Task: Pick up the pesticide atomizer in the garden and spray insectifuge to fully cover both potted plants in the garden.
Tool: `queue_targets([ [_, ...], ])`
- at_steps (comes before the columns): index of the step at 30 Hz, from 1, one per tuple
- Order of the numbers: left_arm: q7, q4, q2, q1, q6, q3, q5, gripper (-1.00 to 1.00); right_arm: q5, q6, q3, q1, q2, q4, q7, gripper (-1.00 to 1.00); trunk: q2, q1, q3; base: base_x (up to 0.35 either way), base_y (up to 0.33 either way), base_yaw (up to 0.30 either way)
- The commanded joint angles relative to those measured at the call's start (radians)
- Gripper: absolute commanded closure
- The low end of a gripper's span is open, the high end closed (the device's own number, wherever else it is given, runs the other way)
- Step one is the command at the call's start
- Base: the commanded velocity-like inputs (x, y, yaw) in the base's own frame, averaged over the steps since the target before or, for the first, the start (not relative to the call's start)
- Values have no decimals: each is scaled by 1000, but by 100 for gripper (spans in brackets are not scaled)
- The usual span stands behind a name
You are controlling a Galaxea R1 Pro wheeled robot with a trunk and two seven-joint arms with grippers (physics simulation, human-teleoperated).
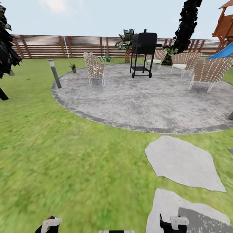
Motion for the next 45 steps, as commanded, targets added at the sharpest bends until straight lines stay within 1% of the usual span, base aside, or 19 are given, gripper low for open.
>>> queue_targets([
  [1, -6, 1, 0, -1, -3, 9, -6, 100, 11, -2, -5, -1, 0, 1, -6, -100, 0, 0, -1, 337, -75, 0],
  [45, -6, 1, -1, -1, -3, 9, -5, 100, 11, -2, -5, -1, 0, 1, -6, -100, 0, 0, -1, 337, -75, 0],
])
